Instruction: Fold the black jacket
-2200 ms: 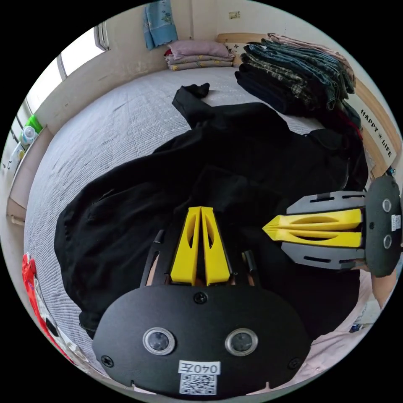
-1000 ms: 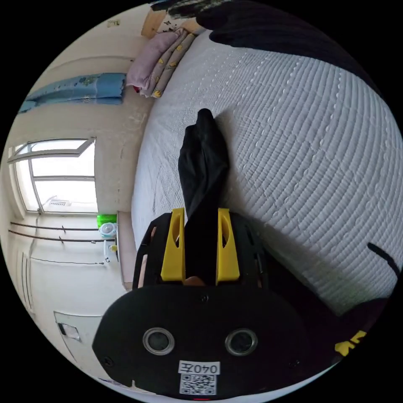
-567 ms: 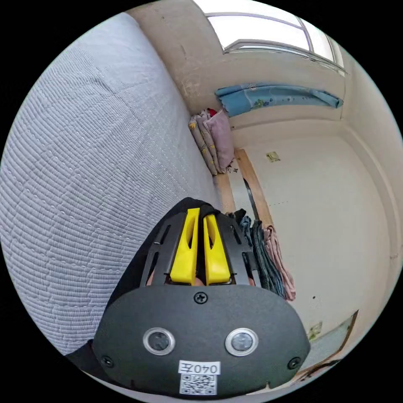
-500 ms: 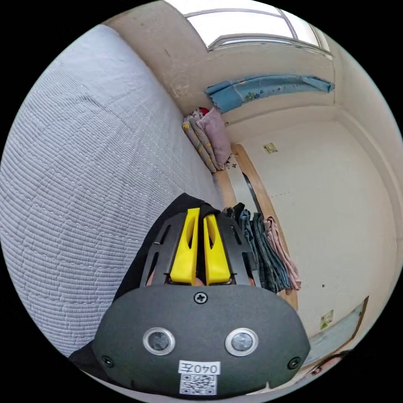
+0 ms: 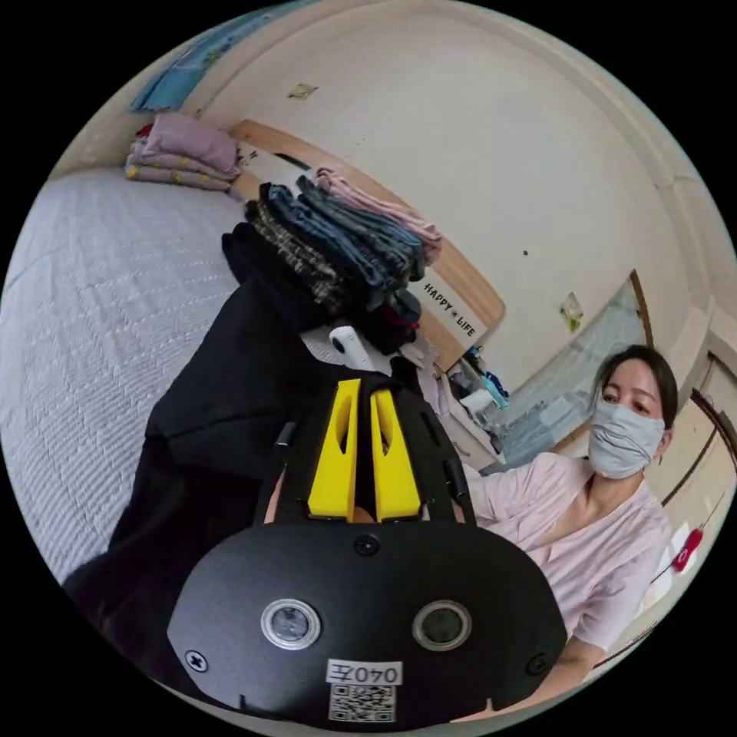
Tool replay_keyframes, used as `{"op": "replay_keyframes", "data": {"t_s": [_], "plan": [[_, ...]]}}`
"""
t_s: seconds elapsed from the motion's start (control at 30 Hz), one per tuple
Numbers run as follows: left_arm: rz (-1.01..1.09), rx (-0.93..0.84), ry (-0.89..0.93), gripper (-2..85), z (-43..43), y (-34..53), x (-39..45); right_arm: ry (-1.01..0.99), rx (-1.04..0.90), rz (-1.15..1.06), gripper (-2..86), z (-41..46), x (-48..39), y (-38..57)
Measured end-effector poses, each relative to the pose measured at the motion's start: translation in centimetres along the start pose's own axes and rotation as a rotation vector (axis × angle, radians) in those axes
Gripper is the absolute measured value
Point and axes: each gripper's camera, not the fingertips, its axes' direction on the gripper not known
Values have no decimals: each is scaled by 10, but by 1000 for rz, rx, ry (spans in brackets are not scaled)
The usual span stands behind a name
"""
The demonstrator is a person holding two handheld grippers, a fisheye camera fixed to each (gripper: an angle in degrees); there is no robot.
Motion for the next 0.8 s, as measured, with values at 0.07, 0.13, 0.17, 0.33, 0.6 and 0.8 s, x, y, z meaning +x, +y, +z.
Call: {"op": "replay_keyframes", "data": {"t_s": [0.07,0.13,0.17,0.33,0.6,0.8], "plan": [[-161,12,-87,-3,15,51,-14,-29,-2,26,-9,2,6,0],[-235,77,-227,-2,19,99,-3,-74,0,59,-9,-1,12,0],[-266,133,-333,-3,14,127,12,-108,-33,79,-8,-2,14,-2],[-335,249,-555,3,-7,206,69,-149,35,-61,1,-91,-44,33],[-346,268,-180,129,60,219,94,-47,-193,-92,89,-90,-82,102],[-449,137,-460,-7,103,178,105,-148,-79,25,34,-95,-80,126]]}}
